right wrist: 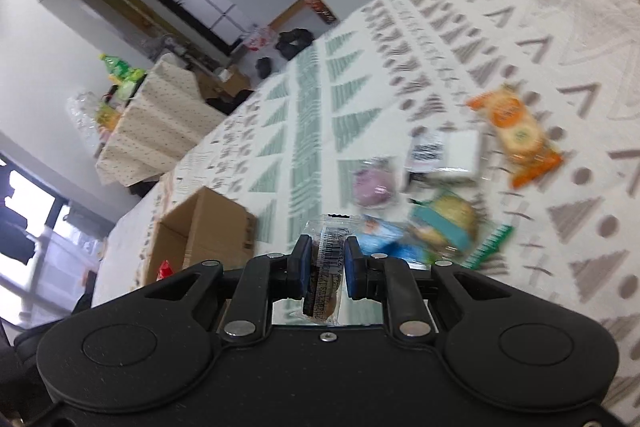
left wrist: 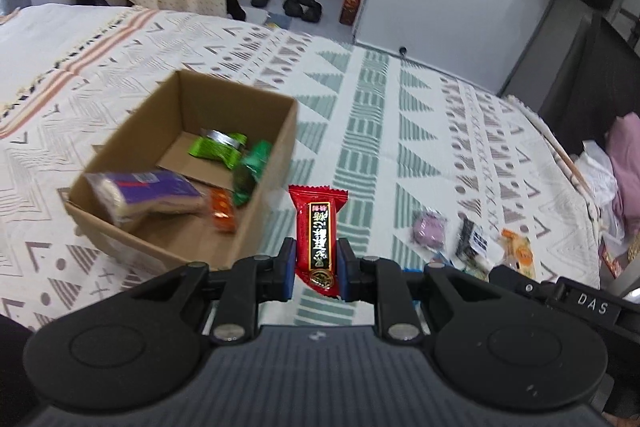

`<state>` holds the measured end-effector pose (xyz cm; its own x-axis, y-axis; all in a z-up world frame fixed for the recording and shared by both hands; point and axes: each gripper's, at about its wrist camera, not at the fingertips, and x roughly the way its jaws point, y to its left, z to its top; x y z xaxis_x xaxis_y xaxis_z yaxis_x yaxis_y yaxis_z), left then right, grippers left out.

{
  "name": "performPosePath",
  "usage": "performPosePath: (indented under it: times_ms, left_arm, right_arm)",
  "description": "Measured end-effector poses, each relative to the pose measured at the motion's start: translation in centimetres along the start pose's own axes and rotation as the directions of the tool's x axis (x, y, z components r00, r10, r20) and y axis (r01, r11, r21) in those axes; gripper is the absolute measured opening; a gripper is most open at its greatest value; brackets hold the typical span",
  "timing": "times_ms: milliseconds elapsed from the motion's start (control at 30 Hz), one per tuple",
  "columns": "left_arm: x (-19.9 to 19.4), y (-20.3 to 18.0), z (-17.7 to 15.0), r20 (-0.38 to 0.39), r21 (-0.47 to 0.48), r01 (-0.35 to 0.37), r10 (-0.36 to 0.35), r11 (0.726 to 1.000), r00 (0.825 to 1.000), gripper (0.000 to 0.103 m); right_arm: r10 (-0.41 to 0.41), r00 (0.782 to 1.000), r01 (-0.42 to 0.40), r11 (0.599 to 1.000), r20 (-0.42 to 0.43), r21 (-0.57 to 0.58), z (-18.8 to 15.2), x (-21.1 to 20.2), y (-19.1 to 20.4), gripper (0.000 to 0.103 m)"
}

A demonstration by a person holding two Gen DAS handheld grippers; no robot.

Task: Organize snacks
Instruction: 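Carry the red bar and clear bar over the cardboard box with both tools, then open the left tool over the box while the right tool releases the clear bar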

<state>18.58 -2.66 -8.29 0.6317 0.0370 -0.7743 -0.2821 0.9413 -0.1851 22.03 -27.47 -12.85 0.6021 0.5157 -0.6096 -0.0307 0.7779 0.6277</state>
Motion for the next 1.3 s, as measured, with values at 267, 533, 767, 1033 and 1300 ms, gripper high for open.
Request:
performPosePath:
  times_ms: [267, 533, 767, 1033, 1300]
  left_arm:
    - [-1.2, 3.6, 1.8, 0.043, -0.056, -0.041, 0.044, 0.998, 0.998, 0.020]
    - [-0.7, 7.3, 2.7, 0.030, -0.107, -0.087, 0.090, 0.990, 0.995, 0.020]
    - [1.0, 9.2, 2.8, -0.001, -0.138, -0.103, 0.104, 0.985, 0.995, 0.020]
    - [2.6, 11.5, 3.0, -0.040, -0.162, -0.100, 0.095, 0.982, 0.995, 0.026]
    - [1.5, 13.1, 4.1, -0.025, -0.191, -0.125, 0.122, 0.974, 0.992, 0.055]
  right_arm:
    - [0.066, 0.998, -0.065, 0.992, 0.002, -0.104, 0.2, 1.7, 4.2, 0.018]
    - [0.146, 0.989, -0.148, 0.975, -0.026, -0.166, 0.1, 4.4, 8.5, 0.018]
    - [0.192, 0.980, -0.200, 0.962, -0.059, -0.186, -0.5, 6.2, 10.8, 0.018]
    - [0.241, 0.965, -0.258, 0.944, -0.106, -0.205, -1.6, 8.5, 13.2, 0.018]
    - [0.276, 0.950, -0.301, 0.931, -0.145, -0.206, -2.7, 10.1, 15.2, 0.023]
